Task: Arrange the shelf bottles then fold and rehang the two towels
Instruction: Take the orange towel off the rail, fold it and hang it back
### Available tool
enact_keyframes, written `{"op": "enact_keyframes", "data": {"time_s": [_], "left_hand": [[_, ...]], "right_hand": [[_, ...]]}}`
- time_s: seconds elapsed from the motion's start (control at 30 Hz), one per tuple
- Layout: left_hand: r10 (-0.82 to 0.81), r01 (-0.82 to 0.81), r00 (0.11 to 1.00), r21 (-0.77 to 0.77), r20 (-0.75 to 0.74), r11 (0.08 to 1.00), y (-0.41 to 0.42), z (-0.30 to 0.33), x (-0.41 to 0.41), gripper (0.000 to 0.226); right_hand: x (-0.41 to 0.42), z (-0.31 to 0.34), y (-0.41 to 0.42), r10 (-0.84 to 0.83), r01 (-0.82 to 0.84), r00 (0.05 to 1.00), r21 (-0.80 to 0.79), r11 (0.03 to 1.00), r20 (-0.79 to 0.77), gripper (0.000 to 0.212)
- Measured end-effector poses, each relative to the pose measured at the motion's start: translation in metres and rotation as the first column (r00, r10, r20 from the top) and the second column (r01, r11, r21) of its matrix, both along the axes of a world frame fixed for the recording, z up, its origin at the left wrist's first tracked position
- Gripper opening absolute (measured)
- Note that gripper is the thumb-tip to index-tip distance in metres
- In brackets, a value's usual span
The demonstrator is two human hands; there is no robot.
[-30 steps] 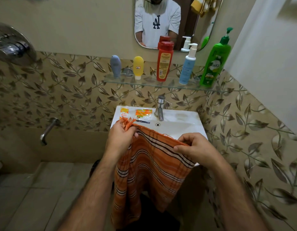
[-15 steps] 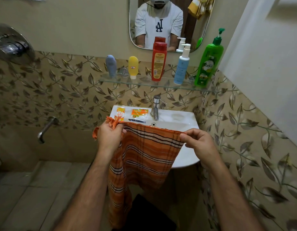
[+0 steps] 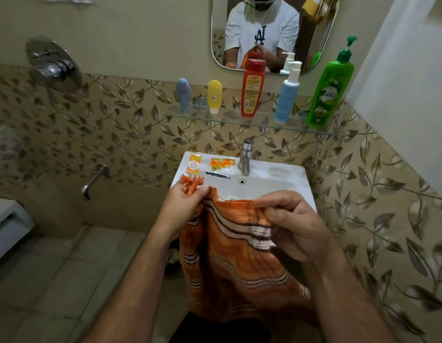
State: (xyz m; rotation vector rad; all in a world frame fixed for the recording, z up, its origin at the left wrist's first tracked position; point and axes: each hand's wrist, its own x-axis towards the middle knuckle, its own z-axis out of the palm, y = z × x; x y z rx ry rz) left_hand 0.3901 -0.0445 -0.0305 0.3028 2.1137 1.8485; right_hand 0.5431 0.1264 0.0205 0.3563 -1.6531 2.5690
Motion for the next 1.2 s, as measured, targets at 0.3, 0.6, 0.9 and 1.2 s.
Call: {"op": "enact_keyframes", "data": {"time_s": [0.3, 0.6, 0.9, 1.2], "left_hand": [[0.08, -0.106, 0.981, 0.148, 0.176, 0.983, -0.002, 0.011, 0.025, 0.023], [-0.069, -0.033, 0.951, 0.323, 0.3, 0.946, -0.026, 0.015, 0.03, 0.022], [-0.203, 0.185, 0.979, 0.293, 0.033, 0.938, -0.078, 0.012, 0.031, 0.011], [-0.034, 0.013, 0.995, 0.204, 0.098, 0.979, -0.122, 0.009, 0.008, 0.012]], "right_hand": [[-0.005, -0.009, -0.023, -0.096, 0.077, 0.991, 0.192, 0.978, 0.089, 0.039], [0.007, -0.007, -0.046, -0.387, 0.33, 0.922, 0.519, 0.788, 0.002, 0.017], [0.017, -0.008, -0.098, -0.543, 0.393, 0.839, 0.732, 0.556, -0.038, 0.016], [0.041, 0.002, -0.117, -0.619, 0.379, 0.781, 0.851, 0.363, -0.083, 0.014]]}}
